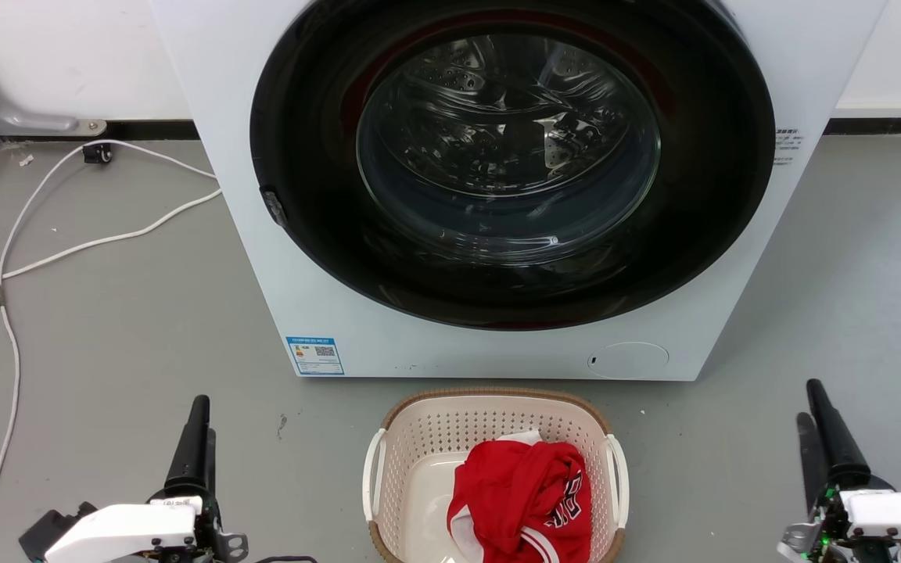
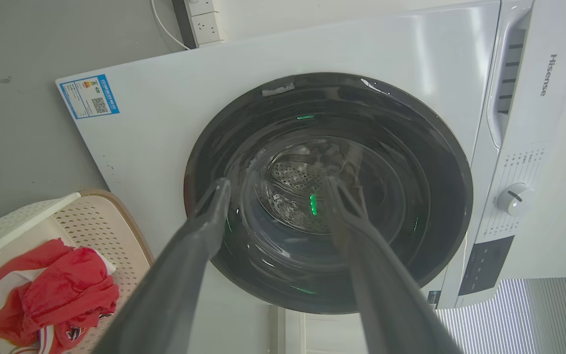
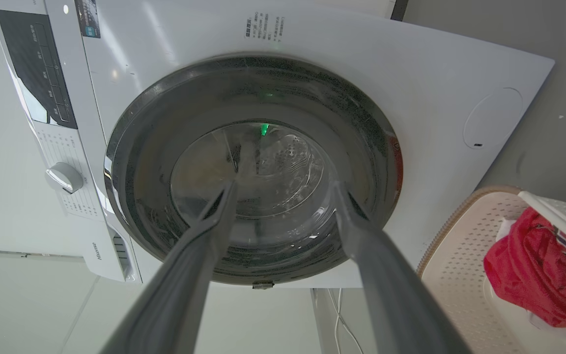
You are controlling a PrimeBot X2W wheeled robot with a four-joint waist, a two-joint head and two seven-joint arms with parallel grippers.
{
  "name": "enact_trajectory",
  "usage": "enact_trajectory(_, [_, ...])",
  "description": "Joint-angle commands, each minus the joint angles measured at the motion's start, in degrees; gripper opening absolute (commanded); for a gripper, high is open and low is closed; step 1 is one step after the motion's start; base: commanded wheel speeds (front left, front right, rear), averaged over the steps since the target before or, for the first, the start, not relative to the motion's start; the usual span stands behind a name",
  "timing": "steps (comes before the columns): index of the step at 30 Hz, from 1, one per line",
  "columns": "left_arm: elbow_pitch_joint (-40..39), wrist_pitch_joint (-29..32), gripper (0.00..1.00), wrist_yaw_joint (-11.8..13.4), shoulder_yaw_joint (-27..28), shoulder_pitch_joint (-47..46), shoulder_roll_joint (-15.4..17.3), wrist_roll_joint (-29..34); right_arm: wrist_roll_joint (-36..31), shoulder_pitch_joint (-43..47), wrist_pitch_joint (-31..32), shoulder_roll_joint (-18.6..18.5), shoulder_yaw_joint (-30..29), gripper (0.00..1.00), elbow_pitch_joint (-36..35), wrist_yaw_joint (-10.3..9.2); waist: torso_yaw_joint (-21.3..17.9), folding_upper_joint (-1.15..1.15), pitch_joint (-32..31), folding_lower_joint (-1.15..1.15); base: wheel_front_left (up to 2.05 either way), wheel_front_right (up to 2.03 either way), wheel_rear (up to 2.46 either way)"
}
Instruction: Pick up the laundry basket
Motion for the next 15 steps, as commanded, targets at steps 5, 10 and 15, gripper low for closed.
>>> enact_trajectory(5, [-3.48, -1.63, 1.00, 0.74, 1.11, -0.36, 0.22, 6.53, -8.60, -0.77, -1.60, -0.14, -2.69, 1.00, -2.45, 0.10, 0.02, 0.00, 0.01, 0.00, 0.00, 0.00, 0.00])
enact_trajectory(10, [-7.09, -2.69, 1.00, 1.86, 2.50, -0.37, 0.23, 12.13, -16.63, -1.12, -2.68, -0.13, -3.55, 1.00, -4.82, 0.10, -0.01, 0.00, 0.12, 0.00, 0.00, 0.00, 0.00])
enact_trajectory(15, [-11.06, -3.69, 1.00, 3.46, 0.96, 0.06, 0.23, 19.97, -25.12, -1.19, -3.69, -0.13, -3.17, 1.00, -8.49, 0.10, -0.03, 0.00, 0.23, 0.00, 0.00, 0.00, 0.00])
